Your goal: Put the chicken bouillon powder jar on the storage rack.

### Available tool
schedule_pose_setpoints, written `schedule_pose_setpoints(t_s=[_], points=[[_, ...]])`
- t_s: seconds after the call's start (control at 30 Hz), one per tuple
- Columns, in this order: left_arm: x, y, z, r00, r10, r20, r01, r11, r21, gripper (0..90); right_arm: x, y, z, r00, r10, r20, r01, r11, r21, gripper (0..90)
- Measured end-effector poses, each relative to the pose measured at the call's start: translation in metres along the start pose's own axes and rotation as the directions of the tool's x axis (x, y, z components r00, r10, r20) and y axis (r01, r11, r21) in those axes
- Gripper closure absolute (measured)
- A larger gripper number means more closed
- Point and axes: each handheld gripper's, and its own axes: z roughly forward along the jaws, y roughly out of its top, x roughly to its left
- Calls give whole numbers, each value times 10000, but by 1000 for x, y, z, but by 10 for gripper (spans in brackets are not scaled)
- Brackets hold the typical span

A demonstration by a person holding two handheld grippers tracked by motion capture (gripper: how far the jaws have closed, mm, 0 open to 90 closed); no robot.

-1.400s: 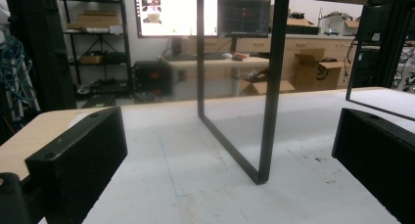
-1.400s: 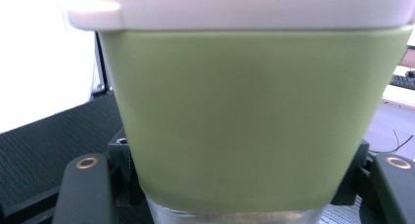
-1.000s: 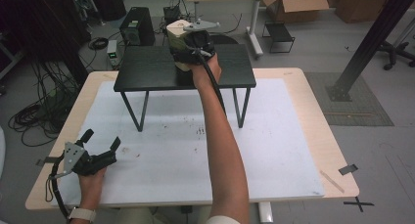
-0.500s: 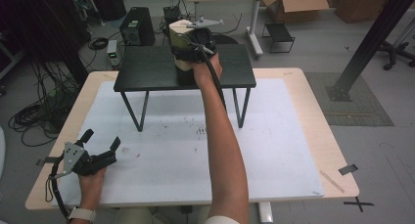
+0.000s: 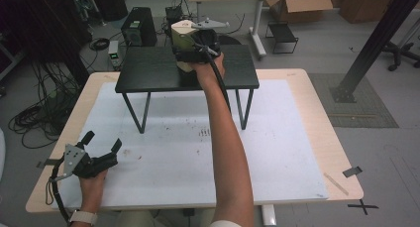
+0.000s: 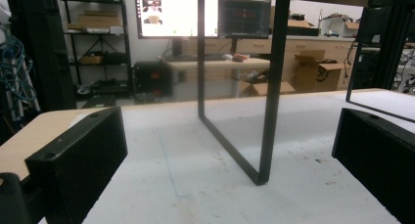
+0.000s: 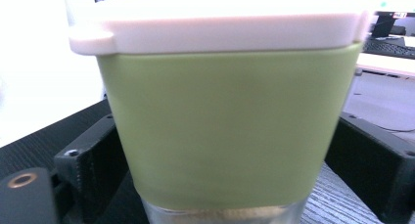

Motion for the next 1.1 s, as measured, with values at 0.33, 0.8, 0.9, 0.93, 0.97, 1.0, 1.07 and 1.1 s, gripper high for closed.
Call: schedule_pose_setpoints(t_s=[0.33, 0.8, 0.9, 0.93, 0.97, 1.0, 1.07, 1.1], points=[[0, 0, 0, 10000, -33, 9, 33, 10000, -27, 3, -2, -2, -5, 9996, 285, -4, -285, 9991, -329, 12], [0, 0, 0, 10000, -66, 21, 66, 10000, -55, 2, -4, 4, -29, 9999, 20, 120, -12, 9976, -692, 0], [1, 0, 0, 10000, -93, 18, 94, 9999, -53, 2, -4, 7, -36, 9999, -88, 109, 97, 9963, -859, 0], [0, 0, 0, 10000, -86, 18, 86, 9999, -51, 2, -5, 7, -39, 9999, -122, 120, 133, 9957, -917, 0], [1, 0, 0, 10000, -64, 19, 64, 10000, -36, 2, -5, 8, -42, 9998, -134, 136, 146, 9953, -954, 0], [1, 0, 0, 10000, -60, 22, 60, 10000, -38, 2, -5, 9, -44, 9998, -162, 149, 176, 9948, -998, 0], [1, 0, 0, 10000, -60, 19, 60, 10000, -45, 2, -6, 9, -50, 9996, -200, 193, 219, 9941, -1066, 0], [1, 0, 0, 10000, -65, 18, 65, 10000, -45, 3, -6, 10, -53, 9995, -229, 215, 251, 9937, -1096, 0]])
